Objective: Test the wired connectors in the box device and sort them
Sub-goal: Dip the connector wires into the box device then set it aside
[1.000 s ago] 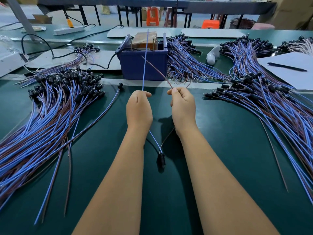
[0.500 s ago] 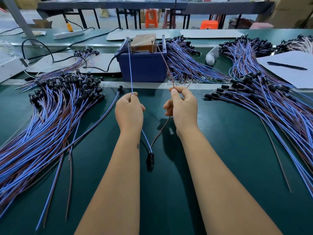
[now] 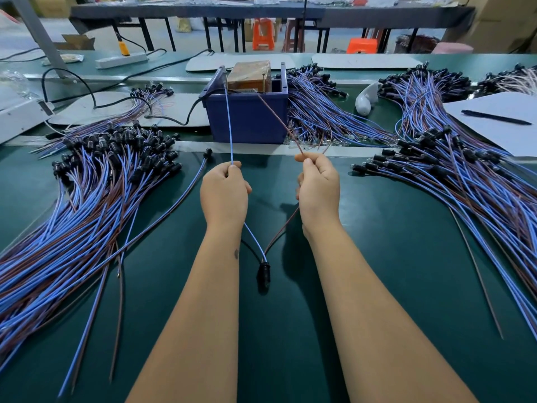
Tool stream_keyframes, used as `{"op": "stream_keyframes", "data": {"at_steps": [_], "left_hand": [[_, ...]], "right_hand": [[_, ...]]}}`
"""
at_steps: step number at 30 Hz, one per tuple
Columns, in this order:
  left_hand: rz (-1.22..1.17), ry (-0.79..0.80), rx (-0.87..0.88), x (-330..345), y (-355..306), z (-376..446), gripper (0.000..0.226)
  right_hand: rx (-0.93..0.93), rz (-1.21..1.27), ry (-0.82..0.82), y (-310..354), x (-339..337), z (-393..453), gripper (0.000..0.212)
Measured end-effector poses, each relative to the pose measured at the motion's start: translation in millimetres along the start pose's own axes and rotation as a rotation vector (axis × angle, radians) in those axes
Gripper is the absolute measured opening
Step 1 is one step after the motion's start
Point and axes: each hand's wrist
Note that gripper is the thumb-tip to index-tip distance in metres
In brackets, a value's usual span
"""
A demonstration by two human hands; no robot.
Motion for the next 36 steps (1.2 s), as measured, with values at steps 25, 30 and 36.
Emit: {"op": "stream_keyframes", "data": {"at_steps": [25,30,36], "left_hand": [[0.022,0.083,0.009,1.8,-5.3,-7.4,0.029],[0.014,0.079,0.011,2.0,-4.3,-7.3,0.029],[-0.021,0.038,0.007,2.1,-2.8,-6.2,0.029]], "right_hand": [[-0.023,-0.176,0.079,-6.4,3.9,3.2,0.019],[-0.028,-0.202,0.093,-7.7,4.2,3.3,0.021],[-0.040,-0.234,0.089,-8.5,3.5,4.1,0.023]]}}
Point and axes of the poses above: each hand's wrist, its own z-axis towards the middle knuckle, its own x-axis out of the palm, y = z × x, and after that the axes turned 2 degrees about -z, right-handed
